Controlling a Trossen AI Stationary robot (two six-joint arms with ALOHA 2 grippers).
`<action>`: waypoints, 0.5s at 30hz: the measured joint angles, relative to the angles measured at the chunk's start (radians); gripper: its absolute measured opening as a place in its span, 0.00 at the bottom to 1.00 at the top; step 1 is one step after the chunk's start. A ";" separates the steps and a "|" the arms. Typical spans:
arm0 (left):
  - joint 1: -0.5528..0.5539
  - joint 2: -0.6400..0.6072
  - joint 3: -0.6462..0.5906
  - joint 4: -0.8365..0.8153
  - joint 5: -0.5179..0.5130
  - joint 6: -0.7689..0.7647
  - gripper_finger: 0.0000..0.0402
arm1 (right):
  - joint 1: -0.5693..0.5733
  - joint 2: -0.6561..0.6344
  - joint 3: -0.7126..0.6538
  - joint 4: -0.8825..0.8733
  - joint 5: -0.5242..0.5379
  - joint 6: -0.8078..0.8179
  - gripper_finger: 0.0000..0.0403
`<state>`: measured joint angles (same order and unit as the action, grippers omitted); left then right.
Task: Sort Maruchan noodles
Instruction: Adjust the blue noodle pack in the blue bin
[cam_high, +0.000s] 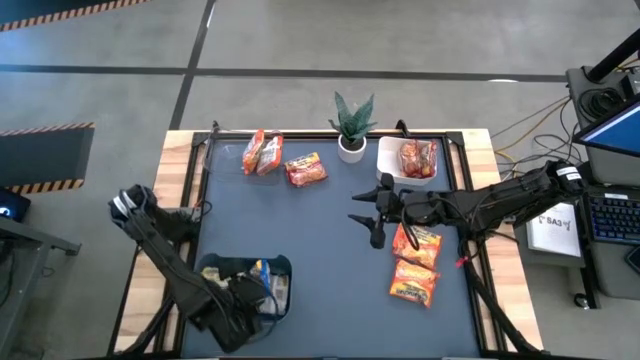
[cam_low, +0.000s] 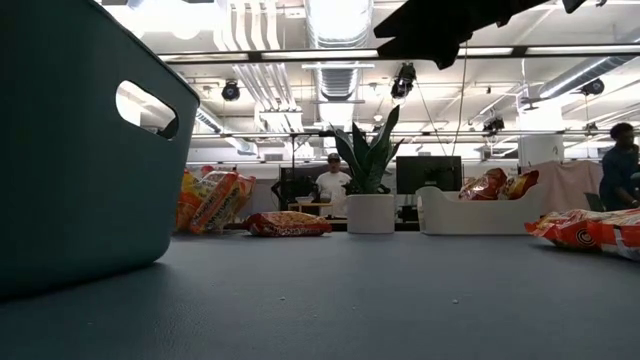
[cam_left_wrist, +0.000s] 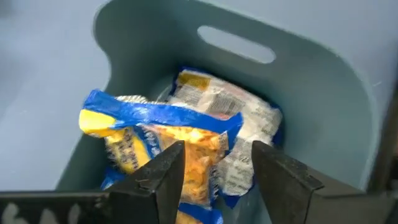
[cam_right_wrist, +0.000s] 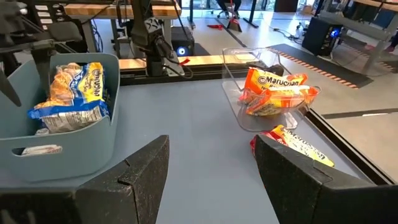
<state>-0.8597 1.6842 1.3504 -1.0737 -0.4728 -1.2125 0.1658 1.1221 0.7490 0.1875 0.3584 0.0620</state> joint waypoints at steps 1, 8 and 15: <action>-0.001 0.019 0.021 -0.029 0.000 -0.002 0.43 | 0.000 0.000 0.000 0.000 0.000 0.000 0.56; -0.004 0.134 0.099 -0.070 -0.005 -0.010 0.46 | 0.000 0.000 0.000 0.000 -0.002 -0.008 0.56; -0.010 0.145 0.080 -0.075 -0.062 -0.085 0.43 | 0.000 0.000 -0.001 0.000 -0.002 -0.012 0.56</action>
<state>-0.8696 1.8290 1.4305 -1.1484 -0.5351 -1.2971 0.1658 1.1221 0.7483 0.1875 0.3566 0.0496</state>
